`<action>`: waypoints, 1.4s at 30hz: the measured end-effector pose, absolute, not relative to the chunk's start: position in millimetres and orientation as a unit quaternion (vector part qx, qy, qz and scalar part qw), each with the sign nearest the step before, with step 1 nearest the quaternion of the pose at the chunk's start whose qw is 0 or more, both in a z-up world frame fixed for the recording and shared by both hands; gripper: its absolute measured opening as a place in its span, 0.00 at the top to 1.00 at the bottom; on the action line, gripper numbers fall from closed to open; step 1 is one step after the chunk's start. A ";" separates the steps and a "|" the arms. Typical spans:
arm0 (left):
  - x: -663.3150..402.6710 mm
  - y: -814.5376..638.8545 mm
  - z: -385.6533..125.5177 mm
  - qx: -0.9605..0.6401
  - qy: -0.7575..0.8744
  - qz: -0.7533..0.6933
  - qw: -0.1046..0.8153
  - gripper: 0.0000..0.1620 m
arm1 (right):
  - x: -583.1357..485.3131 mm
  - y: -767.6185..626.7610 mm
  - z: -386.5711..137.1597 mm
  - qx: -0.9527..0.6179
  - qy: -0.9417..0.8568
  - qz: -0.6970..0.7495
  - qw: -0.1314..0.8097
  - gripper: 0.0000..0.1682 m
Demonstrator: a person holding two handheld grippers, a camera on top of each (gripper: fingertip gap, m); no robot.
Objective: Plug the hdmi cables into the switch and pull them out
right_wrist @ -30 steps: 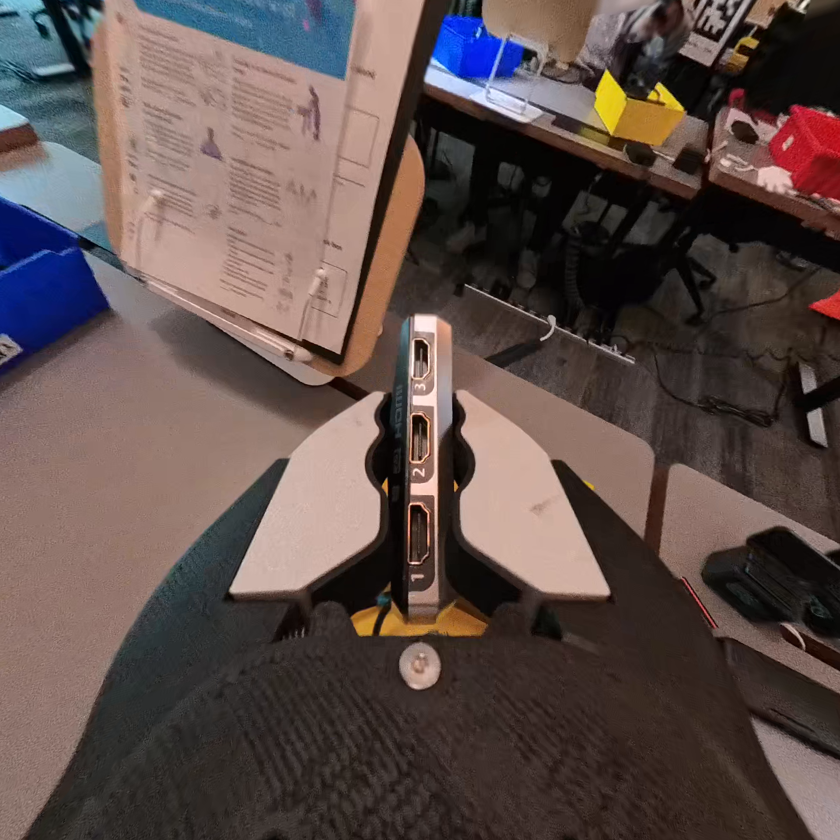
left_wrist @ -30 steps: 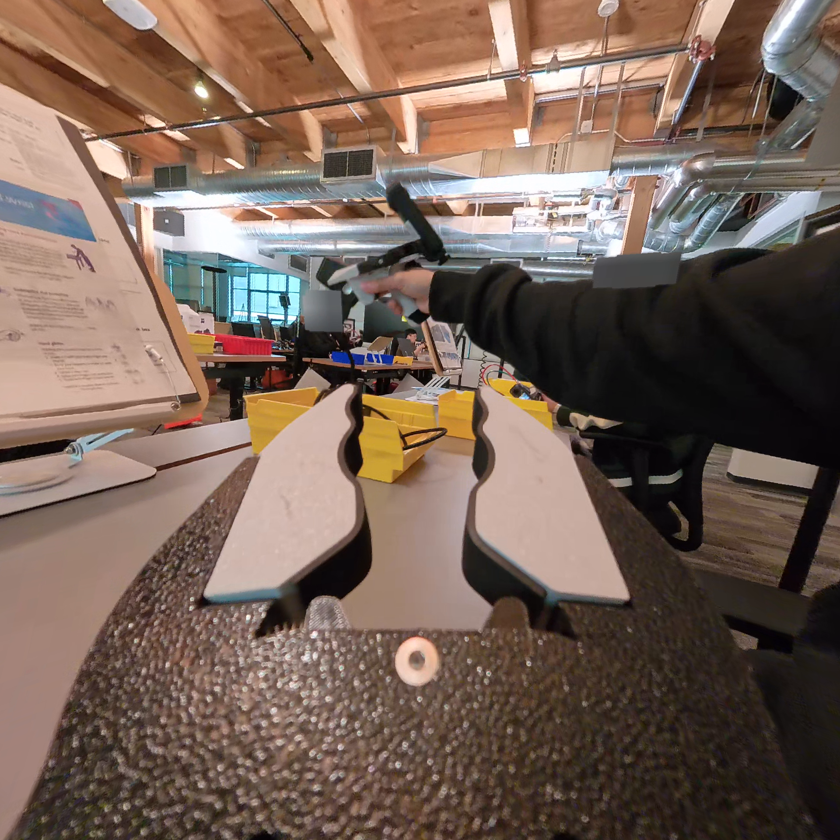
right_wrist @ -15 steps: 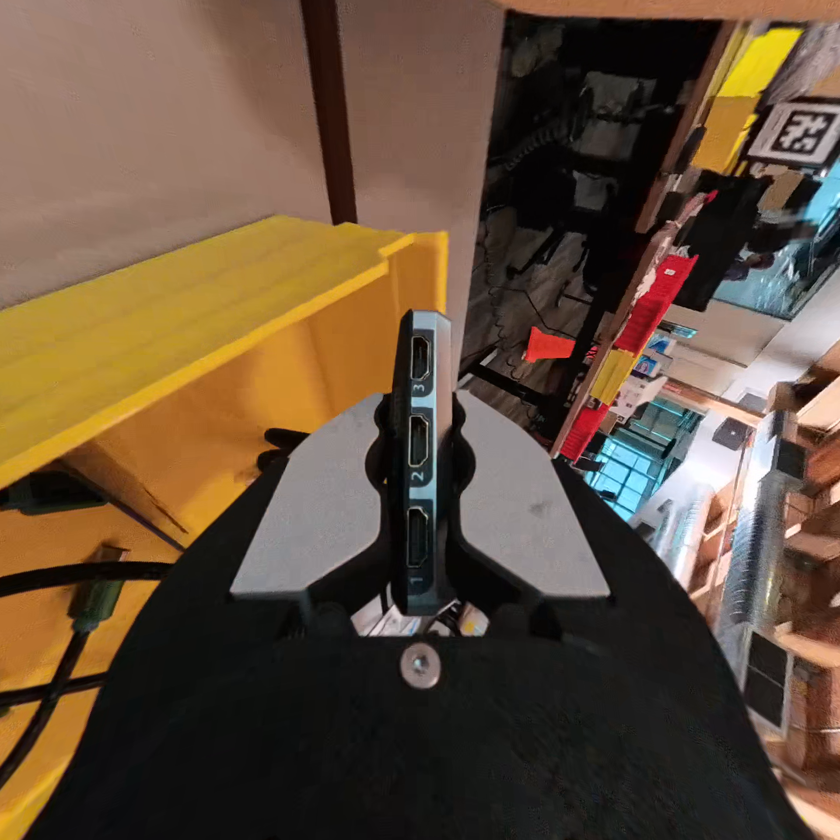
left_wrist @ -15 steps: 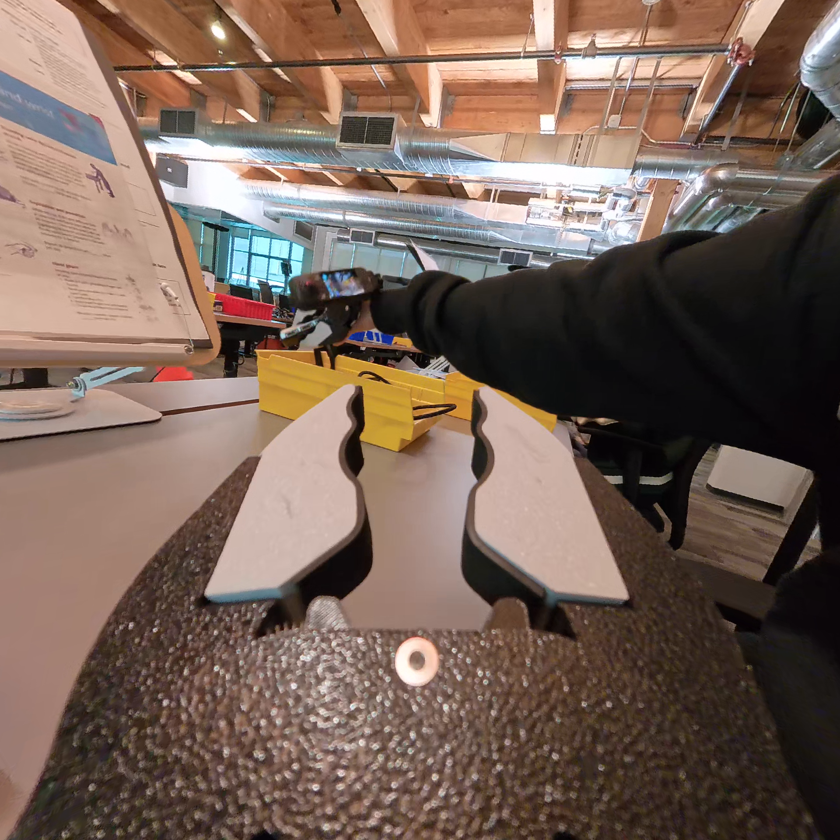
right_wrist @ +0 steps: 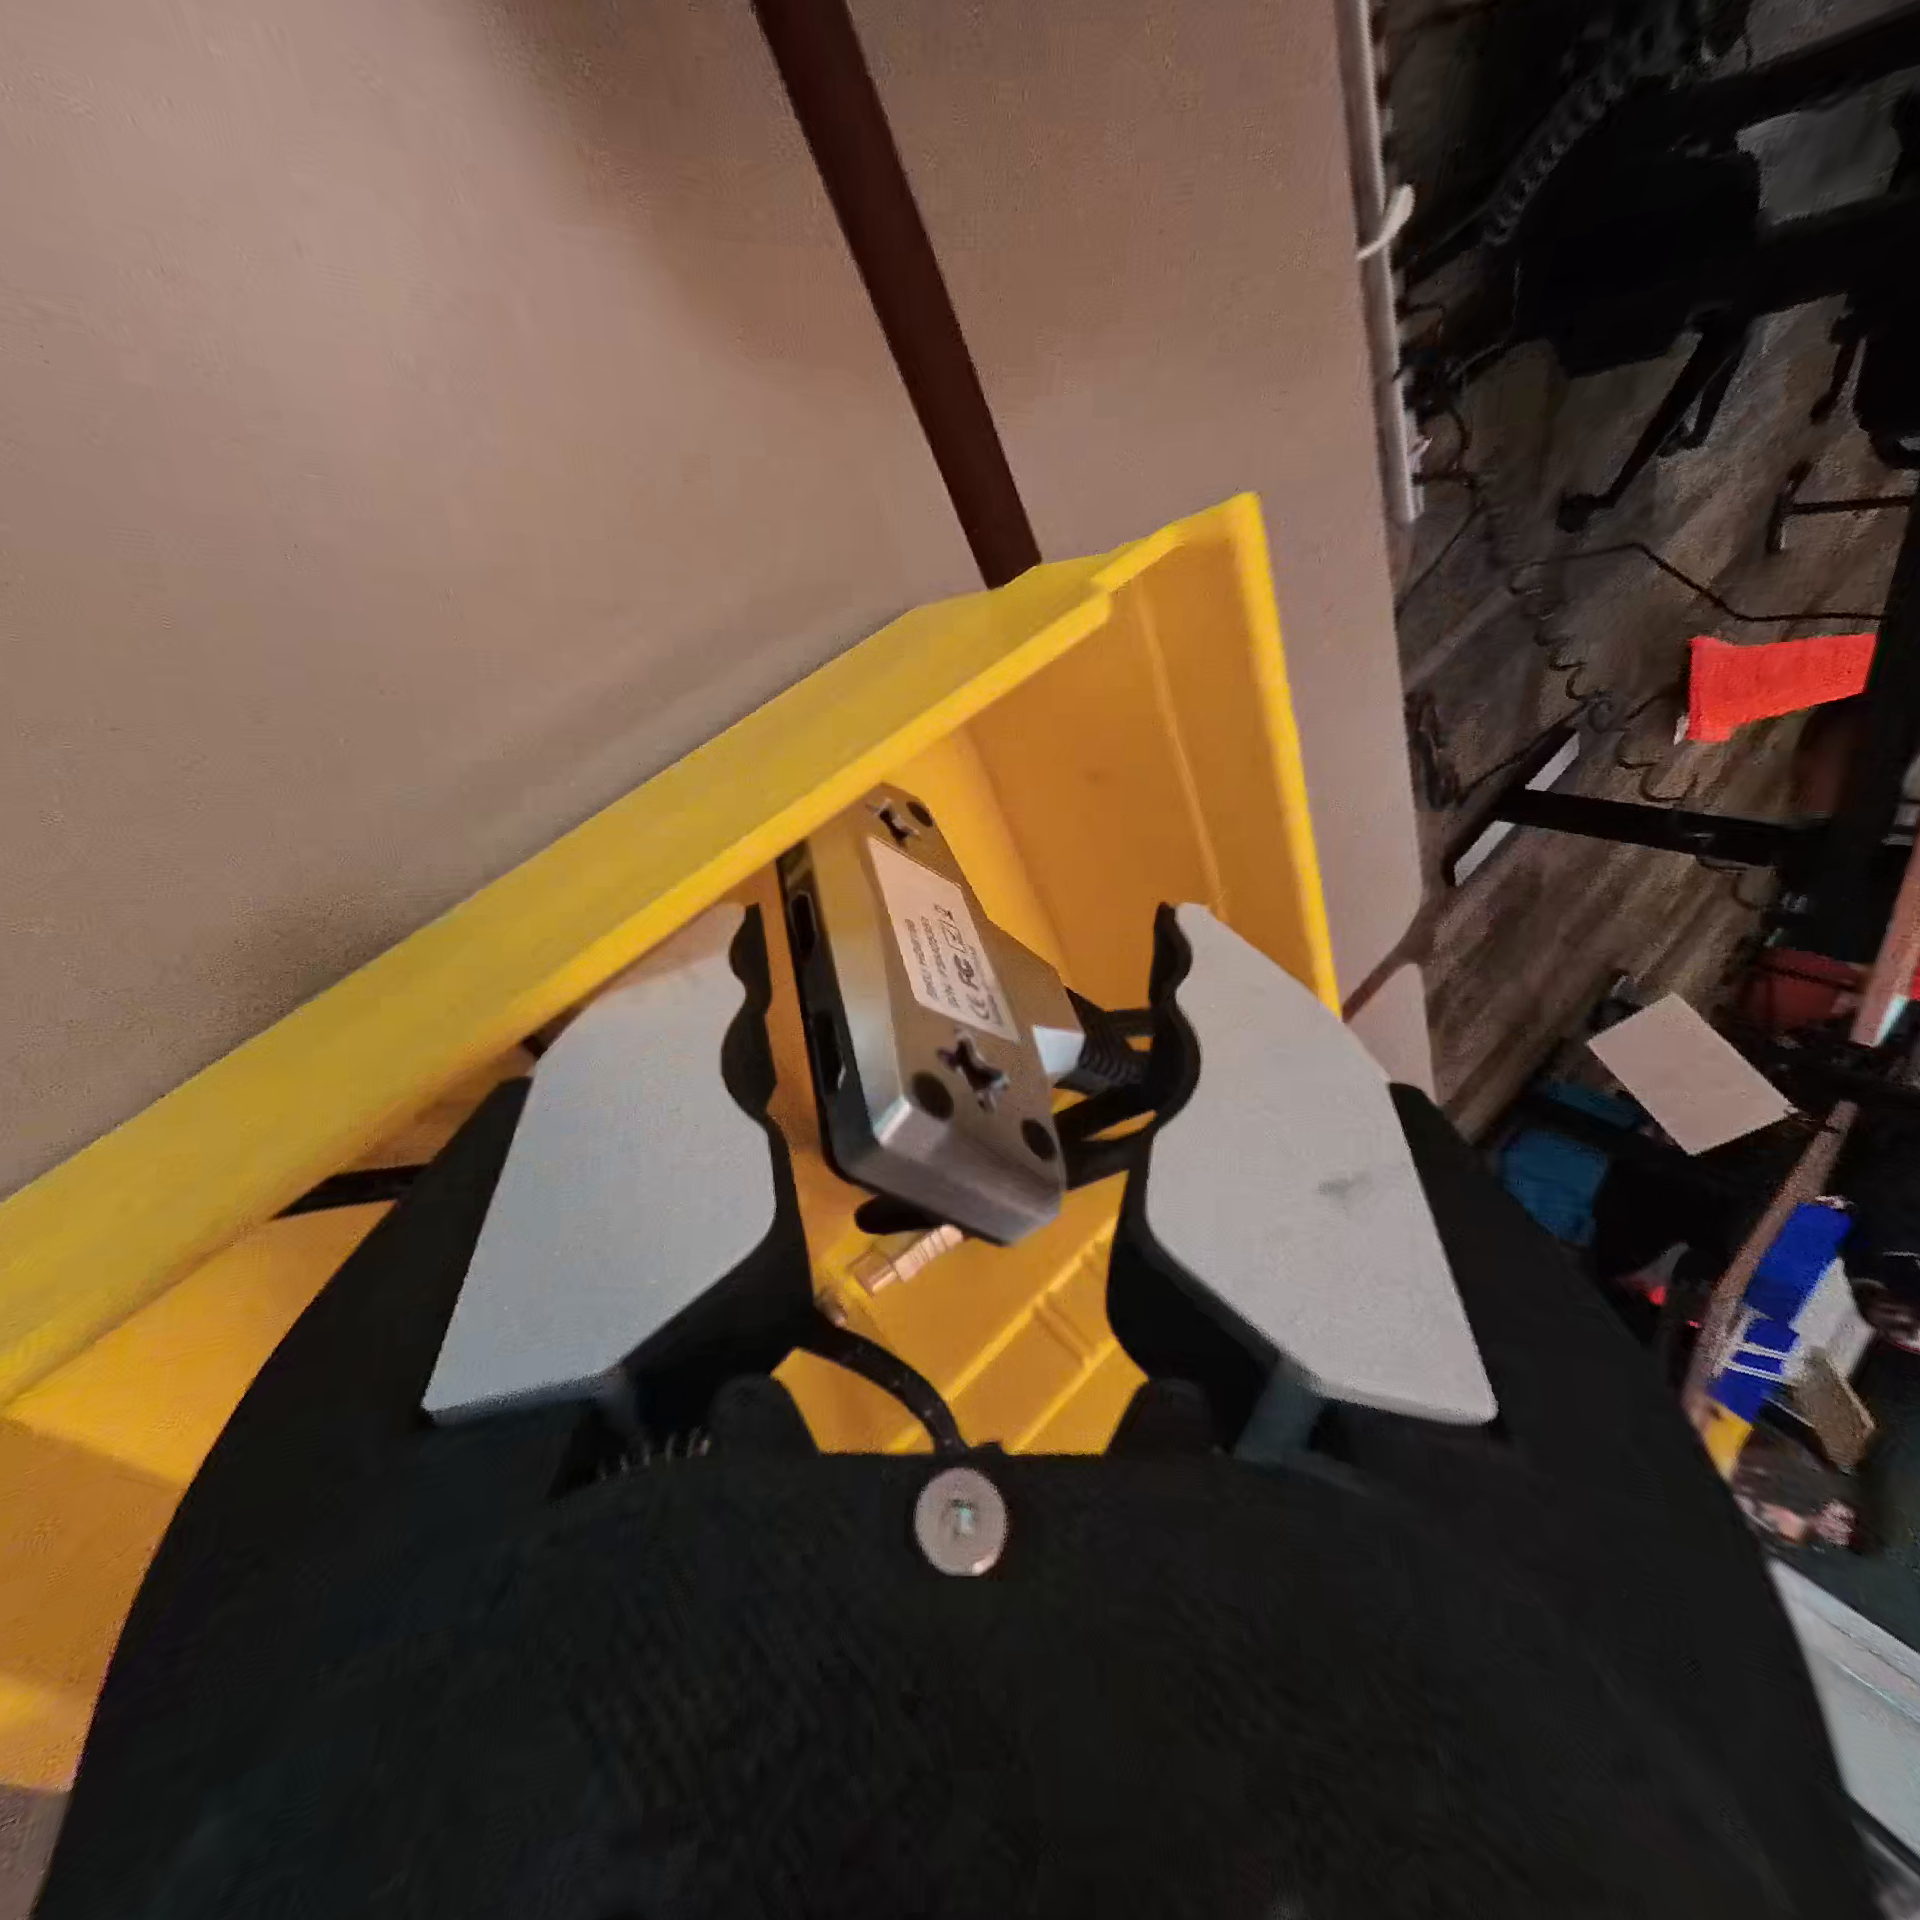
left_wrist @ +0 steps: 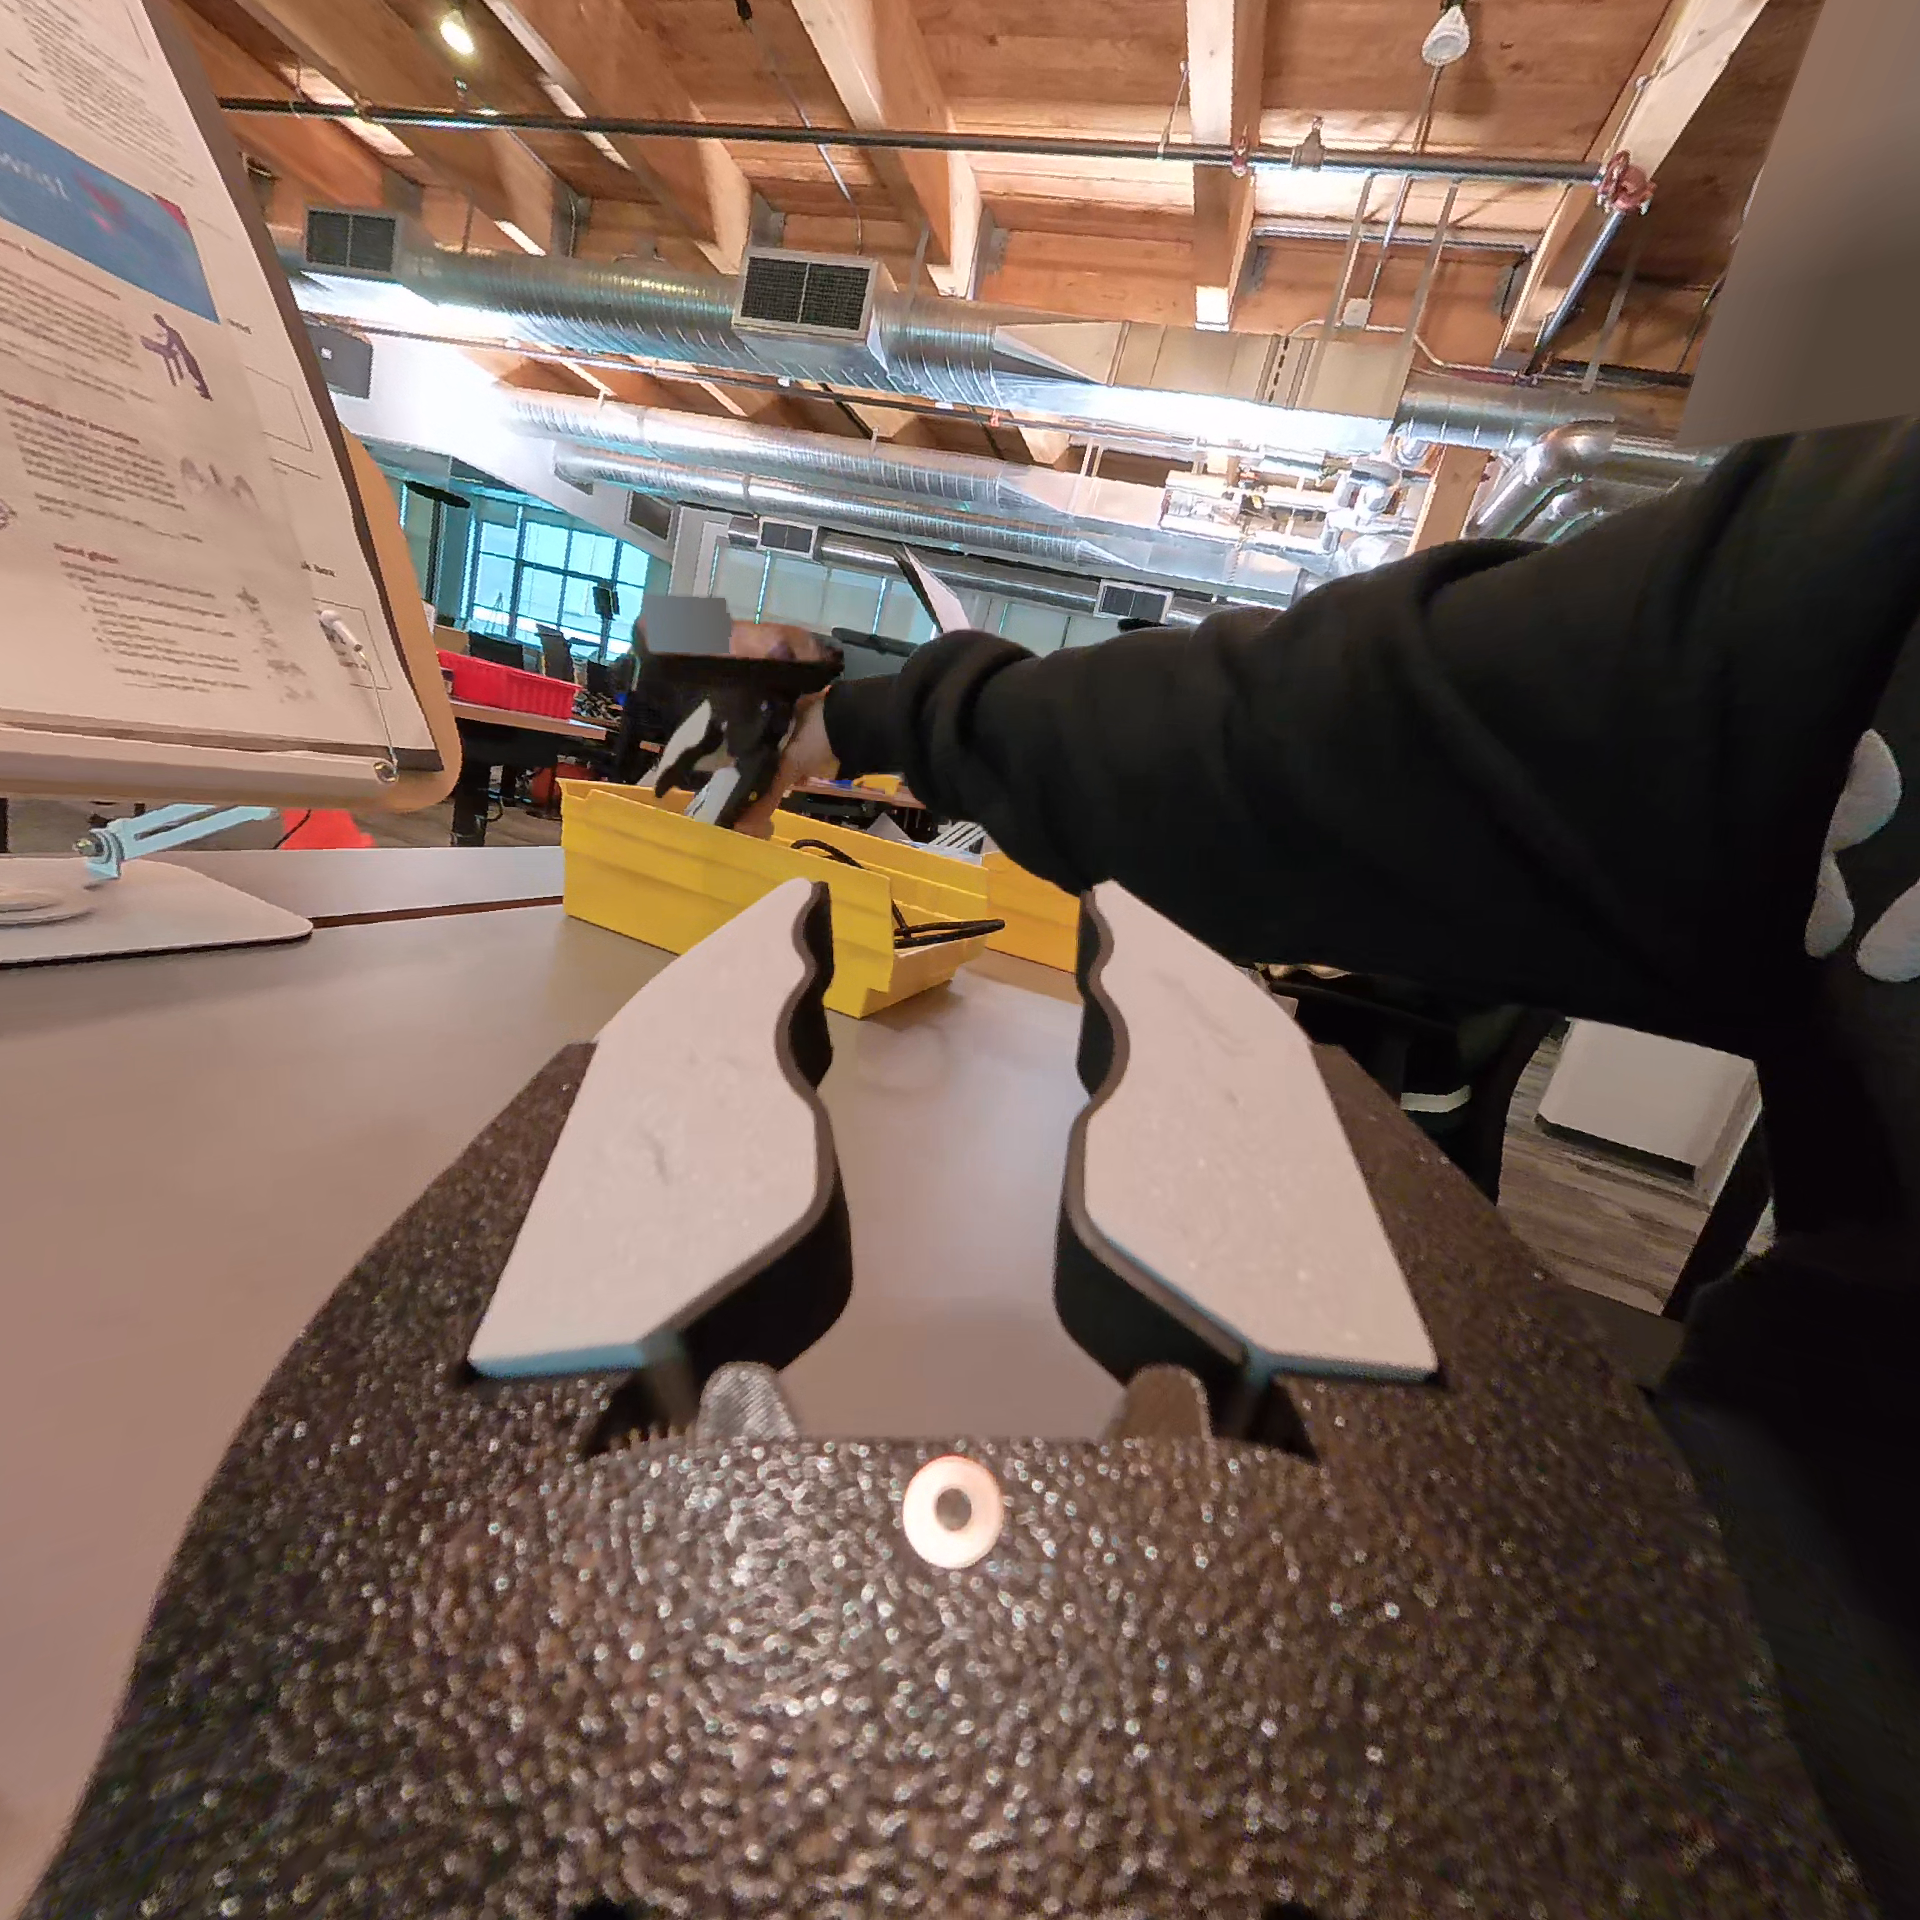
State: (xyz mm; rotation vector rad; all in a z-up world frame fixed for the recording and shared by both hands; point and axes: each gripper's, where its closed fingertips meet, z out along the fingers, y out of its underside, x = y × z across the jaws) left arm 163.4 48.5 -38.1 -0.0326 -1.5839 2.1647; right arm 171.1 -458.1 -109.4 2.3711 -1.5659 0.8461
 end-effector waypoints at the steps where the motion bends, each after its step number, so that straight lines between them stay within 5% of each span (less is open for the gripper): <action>1: 163.6 48.6 -37.8 -0.012 -0.575 0.786 0.227 0.73 | 170.8 -455.6 -99.8 0.792 -0.534 0.288 0.071 0.58; 7: 160.1 48.6 -32.5 -0.014 -0.571 0.789 0.227 0.73 | 171.5 -414.7 -40.6 0.729 -0.578 0.366 -0.028 0.50; 10: 157.2 47.7 -31.0 -0.020 -0.577 0.788 0.214 0.73 | 176.4 -329.4 -23.3 0.705 -0.554 0.407 -0.175 0.49; 17: 197.5 52.0 -35.1 0.053 -0.641 0.761 0.090 0.73 | 142.4 -120.1 -63.6 0.698 -0.444 0.400 -0.394 0.50; 24: 309.4 89.4 -60.3 0.051 -0.845 0.509 -0.156 0.70 | 77.4 -68.2 -126.8 0.786 -0.376 0.366 -0.325 0.51; 27: 352.8 101.7 -74.1 0.015 -0.928 0.345 -0.144 0.57 | 58.6 -64.6 -125.1 0.770 -0.374 0.354 -0.377 0.51; 34: 424.1 110.6 -138.1 -0.102 -0.989 0.039 -0.104 0.48 | 43.1 -91.1 -99.4 0.741 -0.403 0.364 -0.394 0.52; 38: 421.0 109.0 -176.7 -0.070 -0.997 -0.029 -0.026 0.47 | 26.5 -99.0 -95.3 0.754 -0.382 0.384 -0.372 0.52; 42: 424.6 118.1 -193.4 -0.093 -0.990 -0.096 -0.045 0.54 | 22.9 -108.2 -82.1 0.728 -0.392 0.401 -0.395 0.52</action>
